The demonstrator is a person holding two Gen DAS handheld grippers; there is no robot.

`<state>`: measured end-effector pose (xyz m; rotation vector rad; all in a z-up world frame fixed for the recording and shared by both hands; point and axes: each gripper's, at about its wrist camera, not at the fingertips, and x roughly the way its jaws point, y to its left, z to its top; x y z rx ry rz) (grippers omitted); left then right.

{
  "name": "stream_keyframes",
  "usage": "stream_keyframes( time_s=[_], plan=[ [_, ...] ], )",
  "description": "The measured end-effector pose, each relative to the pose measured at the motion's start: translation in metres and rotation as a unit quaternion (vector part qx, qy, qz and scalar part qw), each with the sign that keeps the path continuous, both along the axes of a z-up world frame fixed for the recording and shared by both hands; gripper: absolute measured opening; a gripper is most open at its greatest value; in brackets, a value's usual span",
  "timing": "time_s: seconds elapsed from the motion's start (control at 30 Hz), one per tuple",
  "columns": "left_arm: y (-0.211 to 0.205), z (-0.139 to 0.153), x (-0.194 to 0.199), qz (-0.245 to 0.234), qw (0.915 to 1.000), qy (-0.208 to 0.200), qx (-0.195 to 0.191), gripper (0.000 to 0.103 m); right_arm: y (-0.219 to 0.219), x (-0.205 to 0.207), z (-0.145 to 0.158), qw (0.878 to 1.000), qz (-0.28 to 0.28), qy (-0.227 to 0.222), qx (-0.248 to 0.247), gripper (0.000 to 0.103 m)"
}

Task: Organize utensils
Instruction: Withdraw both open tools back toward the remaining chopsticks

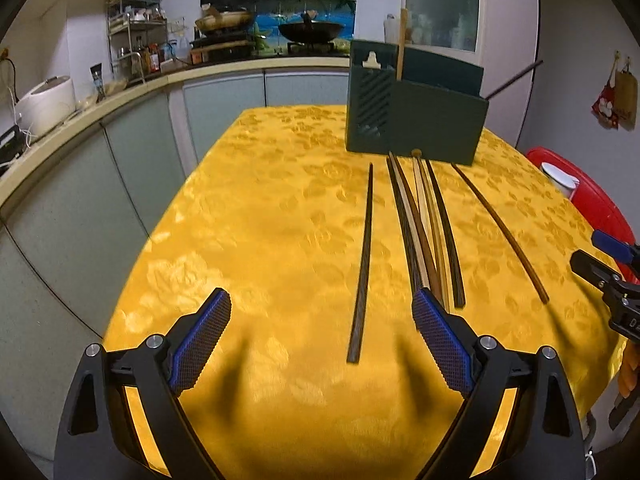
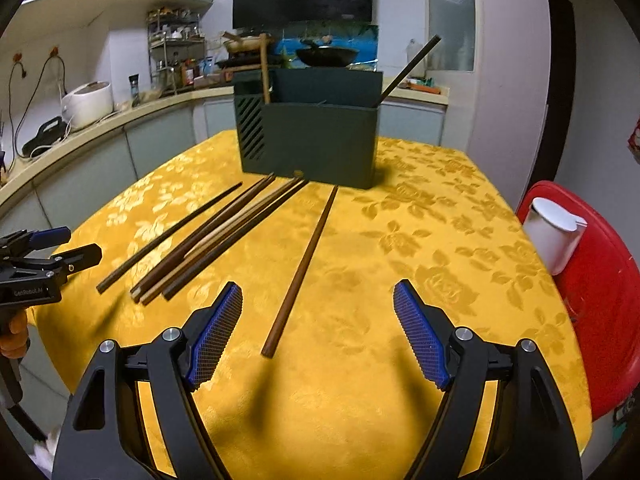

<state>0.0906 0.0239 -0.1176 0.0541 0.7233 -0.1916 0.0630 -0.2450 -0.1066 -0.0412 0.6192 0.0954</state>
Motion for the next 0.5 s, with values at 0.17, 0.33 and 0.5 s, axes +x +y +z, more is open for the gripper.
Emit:
stream_keyframes(
  time_s=[0.17, 0.33, 0.5],
  plan=[
    [-0.008, -0.015, -0.002, -0.024, 0.9995, 0.022, 0.003, 0.064, 0.004, 0.001, -0.013, 1.0, 0.0, 0.015, -0.007, 0.076],
    [-0.014, -0.025, -0.001, -0.032, 0.9989, 0.035, 0.004, 0.045, 0.008, 0.005, -0.026, 1.0, 0.001, 0.028, -0.01, 0.075],
    [-0.019, -0.025, -0.003, -0.036, 0.999, 0.023, 0.011, 0.036, 0.013, 0.013, -0.039, 0.999, 0.003, 0.039, -0.009, 0.056]
  ],
)
